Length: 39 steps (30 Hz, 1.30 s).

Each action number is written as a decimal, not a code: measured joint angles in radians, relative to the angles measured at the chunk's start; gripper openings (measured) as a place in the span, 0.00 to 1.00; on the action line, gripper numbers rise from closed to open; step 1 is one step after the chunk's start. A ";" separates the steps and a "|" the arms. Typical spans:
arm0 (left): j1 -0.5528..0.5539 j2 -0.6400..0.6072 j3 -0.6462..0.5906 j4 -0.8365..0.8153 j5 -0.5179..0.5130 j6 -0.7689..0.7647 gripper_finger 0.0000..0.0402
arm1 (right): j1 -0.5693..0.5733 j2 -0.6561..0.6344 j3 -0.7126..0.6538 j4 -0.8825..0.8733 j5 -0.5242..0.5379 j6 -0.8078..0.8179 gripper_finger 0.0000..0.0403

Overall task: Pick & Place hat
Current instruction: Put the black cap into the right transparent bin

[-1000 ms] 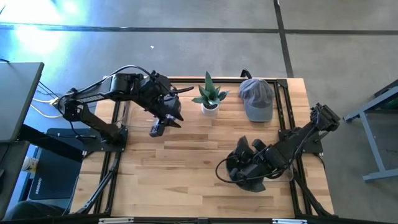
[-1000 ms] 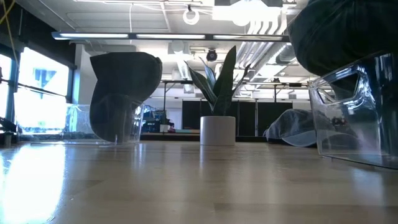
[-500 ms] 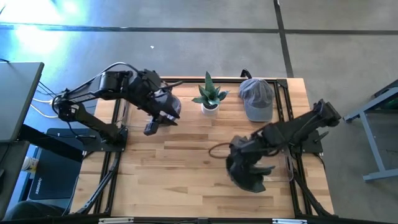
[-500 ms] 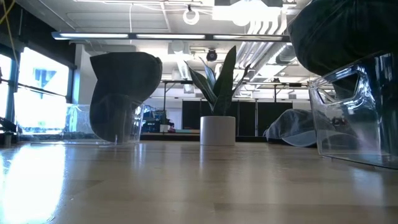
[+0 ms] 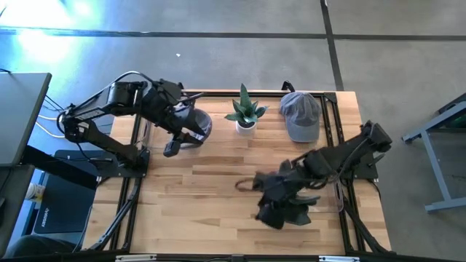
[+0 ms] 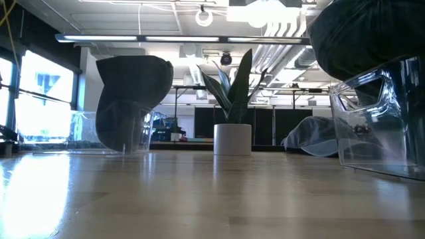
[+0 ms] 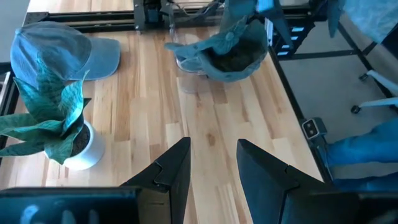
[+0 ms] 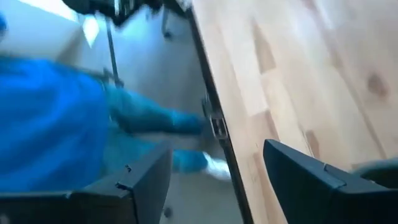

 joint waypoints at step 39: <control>0.000 0.002 0.000 -0.051 -0.001 0.072 0.31 | -0.005 0.219 -0.002 -0.442 0.194 0.388 0.40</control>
